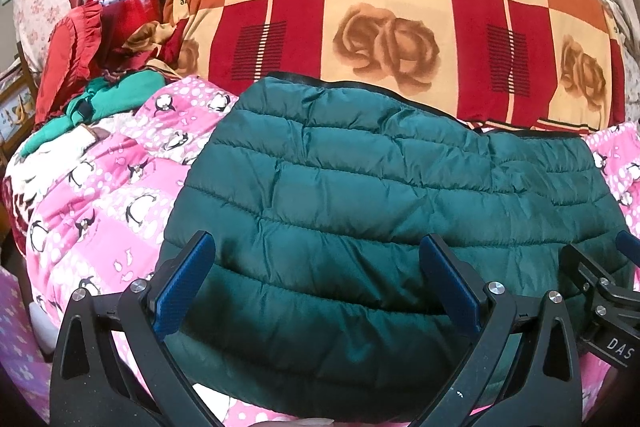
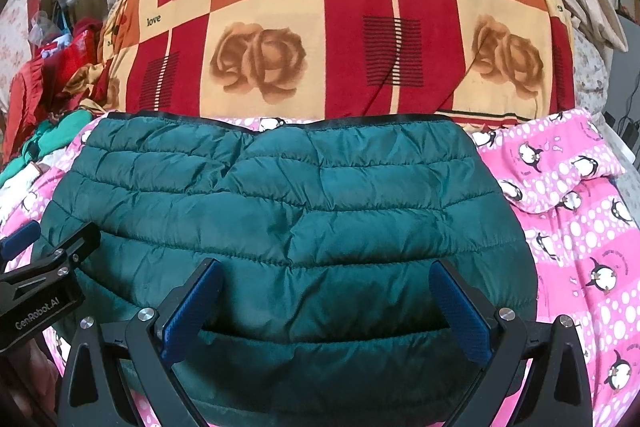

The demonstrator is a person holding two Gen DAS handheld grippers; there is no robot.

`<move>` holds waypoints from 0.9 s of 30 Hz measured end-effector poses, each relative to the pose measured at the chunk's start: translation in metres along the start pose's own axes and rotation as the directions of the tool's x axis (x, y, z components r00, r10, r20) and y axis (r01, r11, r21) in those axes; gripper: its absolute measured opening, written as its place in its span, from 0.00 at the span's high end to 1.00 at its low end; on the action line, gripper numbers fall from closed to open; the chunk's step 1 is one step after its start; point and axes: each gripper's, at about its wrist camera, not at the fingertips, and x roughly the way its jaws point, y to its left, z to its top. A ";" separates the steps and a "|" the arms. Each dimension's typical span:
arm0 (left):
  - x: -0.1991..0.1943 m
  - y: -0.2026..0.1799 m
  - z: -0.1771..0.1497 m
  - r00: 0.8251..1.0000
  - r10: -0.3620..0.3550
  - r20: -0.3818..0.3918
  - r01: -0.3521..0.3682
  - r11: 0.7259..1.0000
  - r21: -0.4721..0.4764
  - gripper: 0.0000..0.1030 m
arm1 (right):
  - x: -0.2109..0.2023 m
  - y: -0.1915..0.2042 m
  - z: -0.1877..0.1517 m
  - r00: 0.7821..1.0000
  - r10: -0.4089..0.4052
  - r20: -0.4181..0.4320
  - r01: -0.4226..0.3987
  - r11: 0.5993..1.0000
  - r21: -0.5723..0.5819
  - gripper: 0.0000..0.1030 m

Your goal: Fold large clothes

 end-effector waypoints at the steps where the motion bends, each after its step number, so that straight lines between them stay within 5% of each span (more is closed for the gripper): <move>1: 0.000 0.000 0.000 1.000 0.001 0.002 -0.001 1.000 -0.002 0.01 | 0.000 0.000 0.000 1.000 0.001 0.000 -0.001 1.000 0.000 0.01; 27: 0.002 0.000 0.014 1.000 -0.012 0.007 0.012 1.000 0.002 0.01 | 0.004 -0.003 0.021 1.000 0.007 0.015 -0.007 1.000 0.001 0.01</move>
